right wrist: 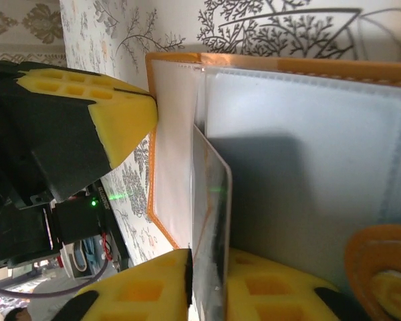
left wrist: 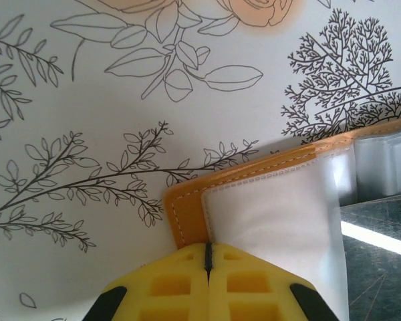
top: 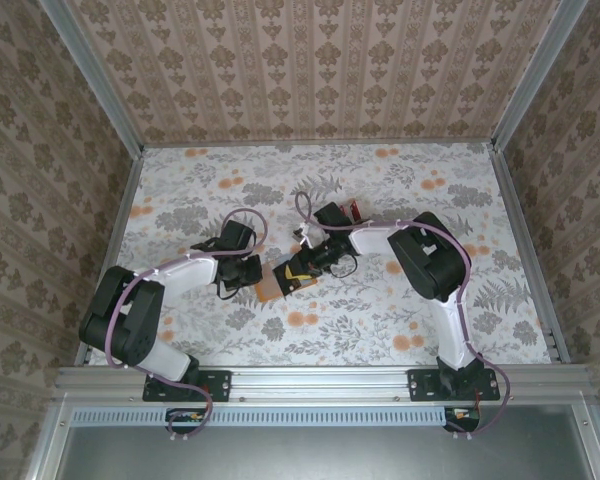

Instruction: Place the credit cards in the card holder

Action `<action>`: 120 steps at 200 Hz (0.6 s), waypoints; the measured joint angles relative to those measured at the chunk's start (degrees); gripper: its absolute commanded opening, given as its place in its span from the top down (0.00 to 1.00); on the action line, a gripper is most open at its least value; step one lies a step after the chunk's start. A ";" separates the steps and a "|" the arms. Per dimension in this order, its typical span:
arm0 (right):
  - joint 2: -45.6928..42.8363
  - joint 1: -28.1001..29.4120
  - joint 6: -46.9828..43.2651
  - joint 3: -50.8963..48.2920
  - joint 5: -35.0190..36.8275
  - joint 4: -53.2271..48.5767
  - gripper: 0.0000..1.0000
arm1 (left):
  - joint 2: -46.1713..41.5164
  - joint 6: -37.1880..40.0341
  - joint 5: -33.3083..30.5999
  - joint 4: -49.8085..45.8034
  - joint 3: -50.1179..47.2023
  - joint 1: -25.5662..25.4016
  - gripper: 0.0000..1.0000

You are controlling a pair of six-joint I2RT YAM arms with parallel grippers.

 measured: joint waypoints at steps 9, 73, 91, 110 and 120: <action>0.00 0.26 0.37 0.04 0.44 0.15 0.81 | 0.02 0.00 0.02 -0.02 0.04 0.00 0.95; -0.02 0.04 1.53 0.02 1.40 0.68 1.00 | 0.02 0.00 -0.02 -0.02 0.04 0.02 0.95; -0.02 -0.24 0.61 0.02 0.85 0.39 1.00 | 0.00 0.00 -0.02 -0.02 0.04 0.02 0.95; 0.00 -0.37 -0.13 0.02 -0.04 -0.09 1.00 | 0.02 0.00 -0.02 -0.02 0.02 0.02 0.95; -0.02 -0.37 -0.22 0.02 -0.52 -0.17 1.00 | 0.02 0.00 -0.02 -0.02 0.02 0.02 0.95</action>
